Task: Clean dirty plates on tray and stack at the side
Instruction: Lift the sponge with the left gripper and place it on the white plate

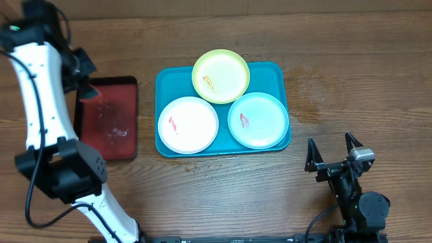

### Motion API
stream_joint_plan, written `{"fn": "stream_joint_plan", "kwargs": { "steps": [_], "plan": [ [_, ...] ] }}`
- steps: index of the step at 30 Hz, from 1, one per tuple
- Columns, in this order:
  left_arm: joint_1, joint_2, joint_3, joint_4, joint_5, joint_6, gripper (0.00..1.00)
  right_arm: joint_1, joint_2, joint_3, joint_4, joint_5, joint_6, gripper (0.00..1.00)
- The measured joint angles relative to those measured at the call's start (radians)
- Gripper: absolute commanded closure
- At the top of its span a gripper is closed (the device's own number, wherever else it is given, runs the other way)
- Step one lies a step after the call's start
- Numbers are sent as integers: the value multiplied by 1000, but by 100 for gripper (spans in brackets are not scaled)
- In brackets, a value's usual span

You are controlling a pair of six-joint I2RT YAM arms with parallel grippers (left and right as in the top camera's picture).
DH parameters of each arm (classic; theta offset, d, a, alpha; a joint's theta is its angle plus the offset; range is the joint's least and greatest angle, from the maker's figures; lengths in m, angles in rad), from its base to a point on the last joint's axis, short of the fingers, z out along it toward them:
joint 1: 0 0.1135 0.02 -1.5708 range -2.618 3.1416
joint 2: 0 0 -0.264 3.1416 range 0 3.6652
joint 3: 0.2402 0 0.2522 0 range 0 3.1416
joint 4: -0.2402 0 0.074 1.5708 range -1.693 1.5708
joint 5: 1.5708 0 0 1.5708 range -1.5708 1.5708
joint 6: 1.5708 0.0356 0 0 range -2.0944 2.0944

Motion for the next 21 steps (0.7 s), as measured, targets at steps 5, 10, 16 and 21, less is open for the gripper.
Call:
{"fn": "stream_joint_plan", "kwargs": {
  "steps": [5,10,16,21],
  "plan": [
    [-11,65,-286,164,27,-9,96,0,0,0,0,0,0,0],
    [3,100,-271,48,46,-15,96,0,0,0,0,0,0,0],
    [4,43,-111,-48,70,-16,96,0,0,0,0,0,0,0],
    [-64,-61,-87,-59,181,60,96,0,0,0,0,0,0,0]
  ]
}}
